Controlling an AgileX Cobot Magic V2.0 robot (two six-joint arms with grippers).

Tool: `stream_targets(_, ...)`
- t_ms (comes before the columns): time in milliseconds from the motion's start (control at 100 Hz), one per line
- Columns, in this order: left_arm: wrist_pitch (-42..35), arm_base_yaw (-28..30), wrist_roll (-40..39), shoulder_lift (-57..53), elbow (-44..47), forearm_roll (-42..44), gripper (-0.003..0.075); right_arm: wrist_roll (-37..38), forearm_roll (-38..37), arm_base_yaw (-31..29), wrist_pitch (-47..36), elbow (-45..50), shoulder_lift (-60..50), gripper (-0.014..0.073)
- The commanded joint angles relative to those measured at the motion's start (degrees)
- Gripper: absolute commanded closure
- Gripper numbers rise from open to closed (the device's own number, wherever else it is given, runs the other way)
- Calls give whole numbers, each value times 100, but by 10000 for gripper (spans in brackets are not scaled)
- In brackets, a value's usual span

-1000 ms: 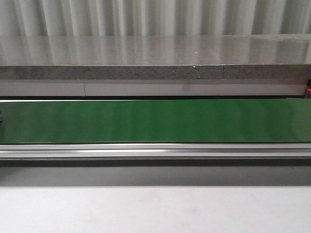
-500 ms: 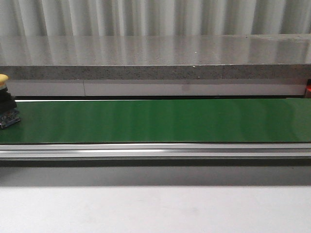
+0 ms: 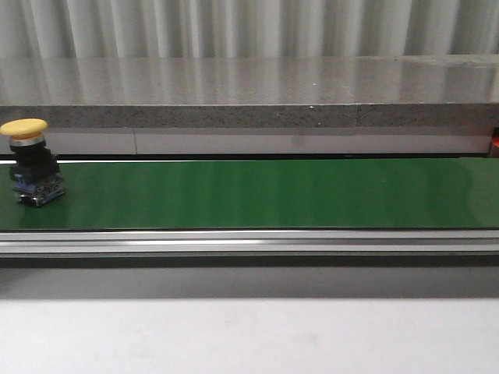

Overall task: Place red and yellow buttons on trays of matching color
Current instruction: 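Set the yellow button on the conveyor's near end, open left gripper, then grasp a red-capped button on the table with the left gripper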

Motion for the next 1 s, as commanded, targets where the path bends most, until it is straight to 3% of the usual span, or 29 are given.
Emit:
stream_targets(0,-157,12,-75,-322,-176,-61,325,-19,76,-2,-395,-134,48,659)
stream_targets(170,-165,12,-75,-322,-176,-61,487,-19,76,-2,-395,-134,48,659)
stream_targets(290,-169,12,-53,-346,-176,-50,556,-19,76,-2,-395,-134,48,659)
stream_targets(680,266,12,1045,-1112,-16,-59,565,-19,76,-2,-395,-134,48,659)
stream_targets(990,22,-22,1578,-2588,1265,-266,565,-19,76,-2,-395,-134,48,659)
